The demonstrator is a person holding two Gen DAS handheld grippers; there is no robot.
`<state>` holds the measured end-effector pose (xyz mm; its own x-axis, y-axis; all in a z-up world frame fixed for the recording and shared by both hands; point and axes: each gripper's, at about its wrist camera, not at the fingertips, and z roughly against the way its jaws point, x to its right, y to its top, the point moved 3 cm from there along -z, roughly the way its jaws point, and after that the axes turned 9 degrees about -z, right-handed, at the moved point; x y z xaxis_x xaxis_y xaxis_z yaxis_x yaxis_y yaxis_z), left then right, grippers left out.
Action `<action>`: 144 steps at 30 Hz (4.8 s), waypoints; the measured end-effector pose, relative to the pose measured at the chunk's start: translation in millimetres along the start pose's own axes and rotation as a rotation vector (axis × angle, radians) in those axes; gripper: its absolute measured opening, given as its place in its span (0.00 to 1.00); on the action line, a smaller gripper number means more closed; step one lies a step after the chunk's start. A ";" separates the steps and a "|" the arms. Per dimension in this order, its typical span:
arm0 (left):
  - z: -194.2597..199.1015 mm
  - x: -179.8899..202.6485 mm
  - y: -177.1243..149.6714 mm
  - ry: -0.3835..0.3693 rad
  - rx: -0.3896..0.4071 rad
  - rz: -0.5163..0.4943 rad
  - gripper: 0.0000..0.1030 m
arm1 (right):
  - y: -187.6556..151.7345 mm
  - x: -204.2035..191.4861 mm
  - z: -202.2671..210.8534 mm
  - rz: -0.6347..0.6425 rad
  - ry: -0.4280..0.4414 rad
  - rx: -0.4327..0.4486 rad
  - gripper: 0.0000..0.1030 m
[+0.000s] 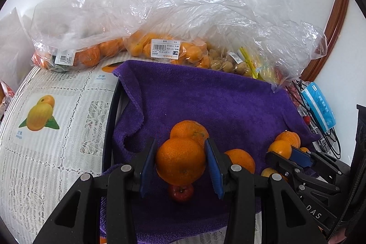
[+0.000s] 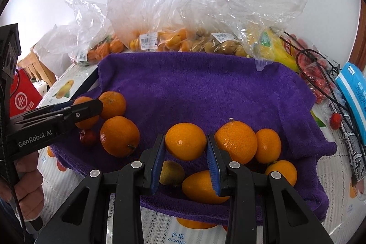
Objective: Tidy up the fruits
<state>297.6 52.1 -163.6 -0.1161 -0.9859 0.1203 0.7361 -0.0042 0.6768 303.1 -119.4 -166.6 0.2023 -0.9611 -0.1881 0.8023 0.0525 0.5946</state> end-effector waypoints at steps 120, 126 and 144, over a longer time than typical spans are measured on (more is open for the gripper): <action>289.7 97.1 -88.5 0.103 0.222 -0.079 0.88 | -123.1 -2.5 326.9 -0.189 -0.167 0.325 0.95; 290.1 97.8 -89.0 0.100 0.223 -0.082 0.88 | -123.6 -3.0 328.6 -0.187 -0.163 0.327 0.95; 291.6 100.6 -89.4 0.092 0.225 -0.078 0.88 | -124.0 -4.4 328.5 -0.187 -0.162 0.327 0.95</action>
<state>25.7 2.0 -0.2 -0.0984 -0.9951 0.0014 0.5593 -0.0541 0.8272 18.2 -210.8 17.3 -0.0420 -0.9774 -0.2070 0.5910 -0.1913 0.7837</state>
